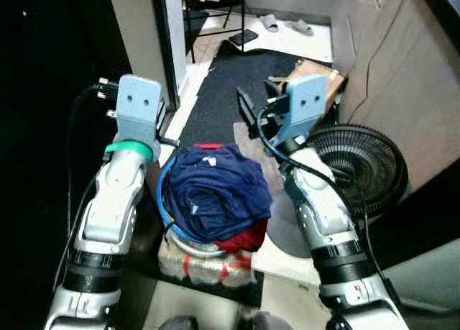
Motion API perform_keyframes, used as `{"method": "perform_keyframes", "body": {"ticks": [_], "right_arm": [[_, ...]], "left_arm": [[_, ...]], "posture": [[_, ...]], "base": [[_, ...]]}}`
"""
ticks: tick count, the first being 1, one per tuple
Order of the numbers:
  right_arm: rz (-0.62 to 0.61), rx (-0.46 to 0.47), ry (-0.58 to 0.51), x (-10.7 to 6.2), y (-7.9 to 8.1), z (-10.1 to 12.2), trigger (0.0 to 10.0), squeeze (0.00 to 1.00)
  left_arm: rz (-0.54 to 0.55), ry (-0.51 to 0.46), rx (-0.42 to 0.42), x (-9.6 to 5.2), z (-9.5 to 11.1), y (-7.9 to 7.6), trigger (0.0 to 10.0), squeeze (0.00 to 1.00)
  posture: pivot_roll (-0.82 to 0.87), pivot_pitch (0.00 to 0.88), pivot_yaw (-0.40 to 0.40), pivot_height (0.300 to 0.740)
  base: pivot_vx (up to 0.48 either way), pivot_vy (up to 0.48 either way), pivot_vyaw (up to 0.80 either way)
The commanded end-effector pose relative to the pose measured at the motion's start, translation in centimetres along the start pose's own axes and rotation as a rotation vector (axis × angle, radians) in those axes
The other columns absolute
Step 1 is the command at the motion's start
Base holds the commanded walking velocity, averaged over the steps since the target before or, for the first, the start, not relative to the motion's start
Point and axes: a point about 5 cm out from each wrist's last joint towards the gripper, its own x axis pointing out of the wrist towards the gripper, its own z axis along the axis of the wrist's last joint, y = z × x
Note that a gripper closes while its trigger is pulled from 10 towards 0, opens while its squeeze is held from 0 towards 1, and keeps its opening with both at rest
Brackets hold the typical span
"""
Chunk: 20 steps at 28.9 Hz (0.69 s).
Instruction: Clothes washing
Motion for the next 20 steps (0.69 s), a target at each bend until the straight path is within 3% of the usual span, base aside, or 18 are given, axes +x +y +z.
{"method": "perform_keyframes", "body": {"ticks": [1, 11, 20], "right_arm": [[-0.009, -0.003, 0.016, -0.3, -0.2, -0.4, 10.0, 0.00], [0.005, -0.010, 0.026, -0.4, 0.0, -0.7, 10.0, 0.00], [-0.022, 0.012, 0.088, -1.1, -0.3, -2.4, 10.0, 0.00]], "left_arm": [[-0.025, 0.015, 0.001, -0.2, -0.4, -0.4, 10.0, 0.00], [-0.056, 0.043, 0.002, -0.4, -1.1, -0.9, 10.0, 0.00], [-0.092, 0.117, -0.047, -1.1, -3.2, -1.3, 10.0, 0.00]], "posture": [[0.02, 0.028, 0.035, 0.740], [0.02, 0.027, 0.035, 0.740], [0.02, 0.021, 0.036, 0.740]], "base": [[0.000, 0.000, 0.00], [0.000, 0.000, 0.00], [0.000, 0.000, 0.00]]}}
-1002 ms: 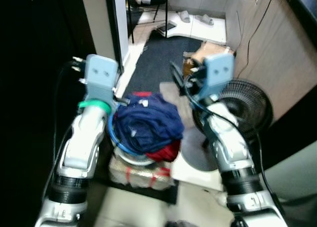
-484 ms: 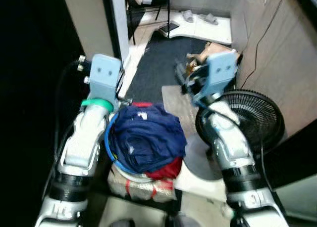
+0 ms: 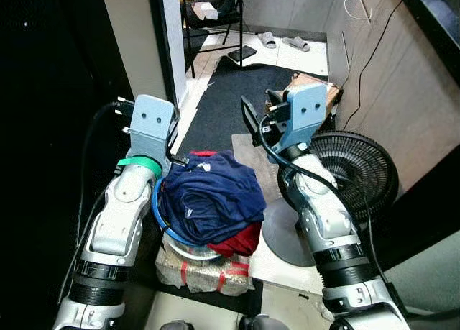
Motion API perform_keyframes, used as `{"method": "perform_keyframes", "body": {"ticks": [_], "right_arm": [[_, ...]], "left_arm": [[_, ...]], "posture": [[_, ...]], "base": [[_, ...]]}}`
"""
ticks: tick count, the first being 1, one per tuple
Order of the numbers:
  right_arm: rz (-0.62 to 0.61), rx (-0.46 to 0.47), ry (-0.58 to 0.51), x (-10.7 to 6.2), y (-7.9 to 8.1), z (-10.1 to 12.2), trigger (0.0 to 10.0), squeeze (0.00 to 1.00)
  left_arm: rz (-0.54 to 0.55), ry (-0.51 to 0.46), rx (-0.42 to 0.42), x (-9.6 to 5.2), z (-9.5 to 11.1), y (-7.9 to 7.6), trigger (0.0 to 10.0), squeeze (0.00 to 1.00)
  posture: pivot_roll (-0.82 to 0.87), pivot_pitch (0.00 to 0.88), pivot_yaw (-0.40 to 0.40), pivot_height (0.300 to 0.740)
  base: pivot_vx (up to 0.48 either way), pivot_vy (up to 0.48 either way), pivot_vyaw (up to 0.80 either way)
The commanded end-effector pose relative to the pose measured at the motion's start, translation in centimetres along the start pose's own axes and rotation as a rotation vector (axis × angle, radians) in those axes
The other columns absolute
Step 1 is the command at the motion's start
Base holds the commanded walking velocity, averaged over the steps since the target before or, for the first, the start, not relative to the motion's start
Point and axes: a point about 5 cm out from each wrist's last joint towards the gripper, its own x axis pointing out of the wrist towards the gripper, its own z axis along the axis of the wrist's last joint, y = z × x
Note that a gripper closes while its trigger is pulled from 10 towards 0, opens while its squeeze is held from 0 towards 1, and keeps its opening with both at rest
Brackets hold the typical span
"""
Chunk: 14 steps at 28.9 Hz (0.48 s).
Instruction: Clothes washing
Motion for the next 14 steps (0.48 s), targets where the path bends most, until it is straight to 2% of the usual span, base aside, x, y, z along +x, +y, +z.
{"method": "perform_keyframes", "body": {"ticks": [1, 14], "right_arm": [[-0.014, 0.007, 0.024, -0.28, -0.22, -0.63, 10.0, 0.00], [-0.012, 0.011, 0.012, -0.10, -0.29, -0.53, 10.0, 0.00]], "left_arm": [[-0.012, 0.022, -0.013, -0.18, -0.68, -0.25, 10.0, 0.00], [-0.019, 0.023, -0.019, -0.15, -1.01, -0.55, 10.0, 0.00]], "posture": [[0.02, 0.021, 0.036, 0.740], [0.02, 0.009, 0.031, 0.740]], "base": [[0.000, 0.000, 0.00], [0.000, 0.000, 0.00]]}}
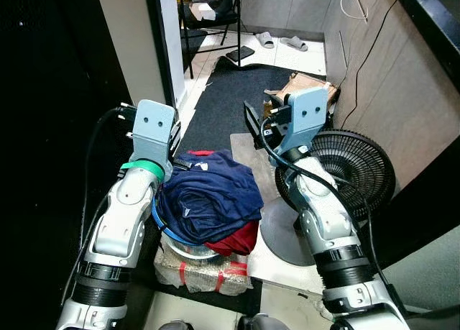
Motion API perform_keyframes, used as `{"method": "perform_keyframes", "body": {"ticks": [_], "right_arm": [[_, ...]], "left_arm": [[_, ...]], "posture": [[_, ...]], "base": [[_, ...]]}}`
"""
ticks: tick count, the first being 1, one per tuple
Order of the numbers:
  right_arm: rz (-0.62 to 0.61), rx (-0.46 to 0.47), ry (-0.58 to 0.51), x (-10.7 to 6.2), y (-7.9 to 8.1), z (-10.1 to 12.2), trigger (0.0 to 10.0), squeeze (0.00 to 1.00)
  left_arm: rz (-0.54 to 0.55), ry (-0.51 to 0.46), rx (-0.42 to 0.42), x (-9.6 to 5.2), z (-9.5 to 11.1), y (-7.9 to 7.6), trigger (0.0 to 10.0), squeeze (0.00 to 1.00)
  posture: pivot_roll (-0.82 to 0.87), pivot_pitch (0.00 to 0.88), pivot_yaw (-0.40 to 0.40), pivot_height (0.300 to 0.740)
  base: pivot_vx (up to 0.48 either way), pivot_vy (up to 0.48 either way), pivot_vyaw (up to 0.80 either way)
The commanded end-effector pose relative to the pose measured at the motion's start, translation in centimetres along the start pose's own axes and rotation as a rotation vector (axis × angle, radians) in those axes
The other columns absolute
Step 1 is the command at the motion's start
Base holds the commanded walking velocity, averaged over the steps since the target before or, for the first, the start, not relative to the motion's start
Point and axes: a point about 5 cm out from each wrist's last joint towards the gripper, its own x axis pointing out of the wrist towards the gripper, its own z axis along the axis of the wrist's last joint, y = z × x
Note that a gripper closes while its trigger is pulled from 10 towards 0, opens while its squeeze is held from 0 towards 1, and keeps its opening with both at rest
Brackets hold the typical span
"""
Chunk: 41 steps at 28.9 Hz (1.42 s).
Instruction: Clothes washing
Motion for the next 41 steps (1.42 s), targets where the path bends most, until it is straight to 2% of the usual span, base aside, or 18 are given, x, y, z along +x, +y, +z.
{"method": "perform_keyframes", "body": {"ticks": [1, 12, 41], "right_arm": [[-0.003, 0.005, -0.006, -0.02, -0.08, -0.07, 10.0, 0.00], [0.000, 0.003, -0.014, 0.03, 0.00, 0.06, 10.0, 0.00], [0.002, 0.007, -0.017, -0.01, 0.01, 0.04, 10.0, 0.00]], "left_arm": [[-0.007, 0.028, 0.002, -0.19, -0.89, -0.11, 10.0, 0.00], [-0.001, 0.028, 0.005, -0.21, -0.96, -0.02, 10.0, 0.00], [0.009, 0.034, 0.006, -0.26, -1.13, 0.18, 10.0, 0.00]], "posture": [[0.02, 0.009, 0.031, 0.740], [0.02, 0.011, 0.032, 0.700], [0.02, 0.023, 0.034, 0.545]], "base": [[0.000, 0.000, 0.00], [0.000, 0.000, 0.00], [0.000, 0.000, 0.00]]}}
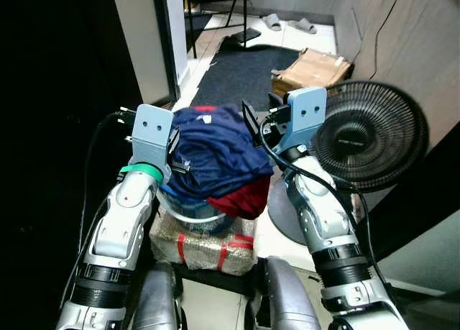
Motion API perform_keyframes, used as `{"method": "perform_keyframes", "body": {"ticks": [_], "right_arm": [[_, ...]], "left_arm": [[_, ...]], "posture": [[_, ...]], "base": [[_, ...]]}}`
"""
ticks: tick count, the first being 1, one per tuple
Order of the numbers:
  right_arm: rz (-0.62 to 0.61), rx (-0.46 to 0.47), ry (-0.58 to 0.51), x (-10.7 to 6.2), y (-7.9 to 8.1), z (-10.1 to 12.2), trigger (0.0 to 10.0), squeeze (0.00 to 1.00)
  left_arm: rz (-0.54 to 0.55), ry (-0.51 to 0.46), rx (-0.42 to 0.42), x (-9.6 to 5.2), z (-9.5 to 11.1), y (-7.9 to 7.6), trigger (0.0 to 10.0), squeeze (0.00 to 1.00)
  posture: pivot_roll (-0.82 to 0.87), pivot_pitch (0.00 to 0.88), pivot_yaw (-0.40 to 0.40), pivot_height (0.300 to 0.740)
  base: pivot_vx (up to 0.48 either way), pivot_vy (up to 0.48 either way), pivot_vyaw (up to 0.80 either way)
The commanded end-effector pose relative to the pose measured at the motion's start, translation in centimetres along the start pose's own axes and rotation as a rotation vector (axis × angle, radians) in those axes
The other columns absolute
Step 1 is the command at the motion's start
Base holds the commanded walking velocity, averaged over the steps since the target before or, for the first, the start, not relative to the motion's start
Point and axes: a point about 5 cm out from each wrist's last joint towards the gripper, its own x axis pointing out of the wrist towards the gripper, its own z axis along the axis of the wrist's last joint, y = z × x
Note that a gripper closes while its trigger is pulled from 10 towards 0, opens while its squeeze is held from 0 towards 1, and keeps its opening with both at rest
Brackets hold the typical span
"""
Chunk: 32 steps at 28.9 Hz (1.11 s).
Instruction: Clothes washing
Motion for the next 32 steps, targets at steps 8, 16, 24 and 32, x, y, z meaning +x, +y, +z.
{"method": "perform_keyframes", "body": {"ticks": [8, 16, 24, 32], "right_arm": [[-0.007, 0.010, 0.007, -0.2, -0.1, -0.2, 10.0, 0.00], [-0.004, 0.018, -0.004, -0.2, -0.1, 0.0, 10.0, 0.00], [0.007, 0.017, -0.021, 0.2, 0.0, 0.5, 10.0, 0.00], [0.013, 0.001, -0.039, 1.1, -0.3, 1.2, 10.0, 0.00]], "left_arm": [[0.001, 0.015, 0.008, -0.1, -0.3, 0.0, 10.0, 0.00], [0.002, 0.016, 0.007, -0.1, -0.4, 0.0, 10.0, 0.00], [0.027, 0.007, -0.078, 0.9, 0.8, 0.4, 10.0, 0.00], [-0.030, 0.044, -0.081, 3.6, 2.1, 0.0, 10.0, 0.00]], "posture": [[0.02, 0.024, 0.035, 0.505], [0.02, 0.026, 0.036, 0.495], [0.02, 0.032, 0.032, 0.495], [0.02, 0.028, 0.033, 0.495]], "base": [[0.000, 0.000, 0.00], [0.000, 0.000, 0.00], [0.000, 0.000, 0.00], [0.000, 0.000, 0.00]]}}
